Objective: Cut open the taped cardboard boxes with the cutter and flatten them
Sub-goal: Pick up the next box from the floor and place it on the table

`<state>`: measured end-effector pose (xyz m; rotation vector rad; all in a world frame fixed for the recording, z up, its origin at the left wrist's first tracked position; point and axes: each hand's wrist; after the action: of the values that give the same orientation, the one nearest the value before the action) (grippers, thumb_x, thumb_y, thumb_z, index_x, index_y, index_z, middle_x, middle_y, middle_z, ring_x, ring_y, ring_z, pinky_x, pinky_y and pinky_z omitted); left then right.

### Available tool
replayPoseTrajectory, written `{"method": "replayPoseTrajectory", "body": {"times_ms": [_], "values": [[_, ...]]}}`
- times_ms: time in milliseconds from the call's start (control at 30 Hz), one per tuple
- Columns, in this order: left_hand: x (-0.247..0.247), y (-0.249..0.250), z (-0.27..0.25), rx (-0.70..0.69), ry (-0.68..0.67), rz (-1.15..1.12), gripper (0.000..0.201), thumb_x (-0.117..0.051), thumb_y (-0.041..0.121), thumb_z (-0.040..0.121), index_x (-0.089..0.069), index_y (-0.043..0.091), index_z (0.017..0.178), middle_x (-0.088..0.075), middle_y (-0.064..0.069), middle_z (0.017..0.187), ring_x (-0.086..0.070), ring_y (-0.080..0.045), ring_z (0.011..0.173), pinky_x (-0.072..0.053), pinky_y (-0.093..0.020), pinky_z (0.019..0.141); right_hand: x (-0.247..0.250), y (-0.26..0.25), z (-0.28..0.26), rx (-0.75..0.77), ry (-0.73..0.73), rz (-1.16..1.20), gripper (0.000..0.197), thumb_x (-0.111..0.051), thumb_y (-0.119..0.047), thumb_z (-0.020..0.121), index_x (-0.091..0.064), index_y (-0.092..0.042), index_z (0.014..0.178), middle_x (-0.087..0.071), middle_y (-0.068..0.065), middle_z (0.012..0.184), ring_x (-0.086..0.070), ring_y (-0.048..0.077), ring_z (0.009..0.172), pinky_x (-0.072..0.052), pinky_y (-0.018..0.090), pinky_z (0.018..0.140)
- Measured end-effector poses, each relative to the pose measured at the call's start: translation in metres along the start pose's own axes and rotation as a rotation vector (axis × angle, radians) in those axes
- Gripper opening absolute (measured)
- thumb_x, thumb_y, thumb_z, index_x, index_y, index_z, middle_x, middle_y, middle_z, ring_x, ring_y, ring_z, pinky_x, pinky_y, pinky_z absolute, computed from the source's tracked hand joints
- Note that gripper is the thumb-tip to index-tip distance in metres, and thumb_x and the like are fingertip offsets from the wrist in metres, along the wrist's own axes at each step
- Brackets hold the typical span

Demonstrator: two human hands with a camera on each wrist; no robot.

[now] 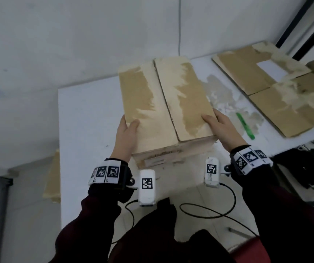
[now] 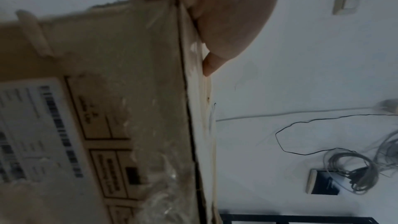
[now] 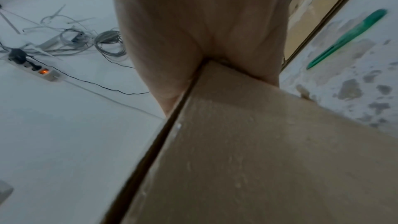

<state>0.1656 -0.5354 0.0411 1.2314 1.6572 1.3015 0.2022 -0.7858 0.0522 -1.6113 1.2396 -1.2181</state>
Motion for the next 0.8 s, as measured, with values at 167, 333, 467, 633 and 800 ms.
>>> {"method": "replayPoseTrajectory", "body": {"times_ms": [167,333,467,633,800], "values": [[-0.029,-0.009,0.030,0.019,0.056,-0.020,0.030,-0.045,0.019,0.099,-0.049,0.019,0.129,-0.061,0.002,0.116,-0.059,-0.020,0.109,-0.049,-0.037,0.095,0.015,0.002,0.056,-0.016,-0.060,-0.065,0.035,-0.051,-0.030,0.095,-0.055,-0.018,0.127,-0.064,0.002,0.119,-0.062,0.018,0.104,-0.049,0.029,0.084],[-0.041,-0.017,0.039,0.021,0.103,-0.010,0.034,-0.048,0.023,0.097,-0.051,0.027,0.130,-0.062,0.006,0.120,-0.060,-0.016,0.110,-0.049,-0.039,0.097,0.022,0.016,0.071,-0.104,-0.057,0.147,0.032,-0.040,-0.035,0.099,-0.057,-0.023,0.123,-0.065,-0.003,0.115,-0.063,0.014,0.103,-0.048,0.029,0.089],[-0.038,-0.018,0.039,0.049,0.124,-0.016,0.037,-0.048,0.024,0.098,-0.049,0.026,0.135,-0.062,0.004,0.125,-0.060,-0.017,0.112,-0.049,-0.039,0.097,0.034,0.044,0.076,-0.298,0.017,0.405,0.034,-0.030,-0.032,0.102,-0.061,-0.019,0.101,-0.063,0.006,0.106,-0.061,0.017,0.092,-0.046,0.030,0.082],[-0.042,-0.013,0.037,0.100,0.124,-0.064,0.036,-0.047,0.020,0.099,-0.050,0.019,0.135,-0.063,-0.002,0.125,-0.061,-0.020,0.111,-0.049,-0.043,0.097,0.037,0.078,0.084,-0.538,-0.040,0.134,0.028,-0.024,0.002,0.098,-0.052,-0.002,0.102,-0.053,0.020,0.114,-0.056,0.030,0.089,-0.048,0.038,0.084],[-0.067,-0.011,0.038,0.140,0.148,-0.163,0.036,-0.044,0.020,0.100,-0.048,0.013,0.136,-0.062,-0.007,0.125,-0.062,-0.023,0.111,-0.052,-0.040,0.092,0.059,0.068,0.092,-0.603,-0.051,0.435,0.043,-0.034,-0.034,0.101,-0.038,-0.014,0.139,-0.043,0.008,0.126,-0.041,0.034,0.128,-0.033,0.048,0.110]]}}
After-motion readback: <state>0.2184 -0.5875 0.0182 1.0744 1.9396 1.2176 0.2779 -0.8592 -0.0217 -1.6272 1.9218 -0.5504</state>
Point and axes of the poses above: each hand's wrist, its own z-axis towards the middle knuckle, its own x-axis out of the back of the hand, y = z × x
